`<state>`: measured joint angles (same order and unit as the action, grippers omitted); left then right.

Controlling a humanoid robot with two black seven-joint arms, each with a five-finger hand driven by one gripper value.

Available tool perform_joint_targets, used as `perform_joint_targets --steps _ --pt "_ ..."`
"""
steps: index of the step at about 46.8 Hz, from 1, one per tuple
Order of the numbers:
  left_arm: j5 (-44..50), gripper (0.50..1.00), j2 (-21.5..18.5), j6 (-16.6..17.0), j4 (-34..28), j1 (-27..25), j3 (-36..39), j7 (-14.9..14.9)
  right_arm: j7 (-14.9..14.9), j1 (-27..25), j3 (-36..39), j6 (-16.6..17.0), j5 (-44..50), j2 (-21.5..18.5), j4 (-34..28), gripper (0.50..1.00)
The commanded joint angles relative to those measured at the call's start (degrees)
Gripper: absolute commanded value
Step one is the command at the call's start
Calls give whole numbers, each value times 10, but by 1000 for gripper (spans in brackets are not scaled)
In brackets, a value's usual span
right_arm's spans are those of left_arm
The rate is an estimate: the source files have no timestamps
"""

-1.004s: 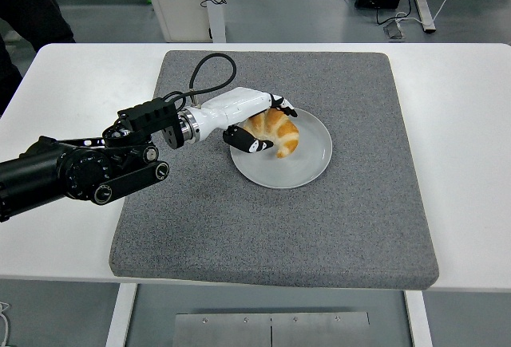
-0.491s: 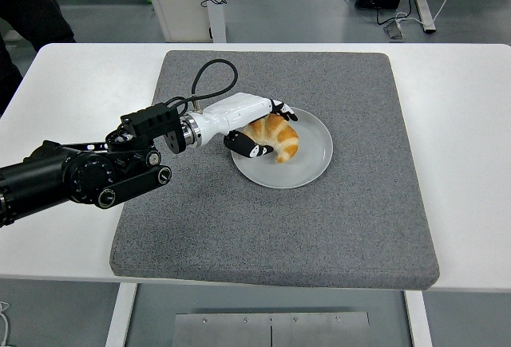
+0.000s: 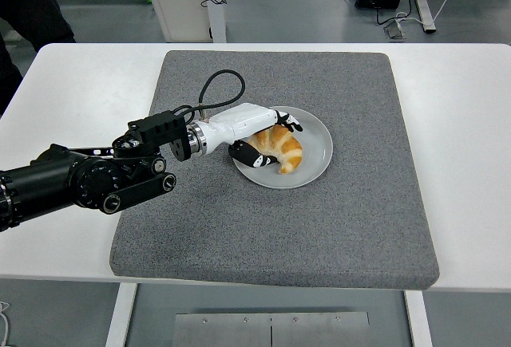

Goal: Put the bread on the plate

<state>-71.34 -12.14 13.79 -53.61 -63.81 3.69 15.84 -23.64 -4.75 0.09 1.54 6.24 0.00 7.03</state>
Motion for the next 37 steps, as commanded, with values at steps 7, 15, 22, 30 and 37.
perform_joint_targets --steps 7,15,22,30,37 --pt "1 910 -1 0 0 -1 1 -1 0 0 0 0 0 0 0 1000" --pt "2 933 -2 -1 -1 -1 0 0 0 0 0 0 0 0 0 1000" --pt "15 952 -5 -7 -5 -3 -13 1 0 0 0 0 0 0 0 1000" --pt "78 958 -10 -25 -13 -10 -31 2 0 0 0 0 0 0 0 1000" --pt "158 958 -14 -97 -13 -8 -102 2 0 0 0 0 0 0 0 1000"
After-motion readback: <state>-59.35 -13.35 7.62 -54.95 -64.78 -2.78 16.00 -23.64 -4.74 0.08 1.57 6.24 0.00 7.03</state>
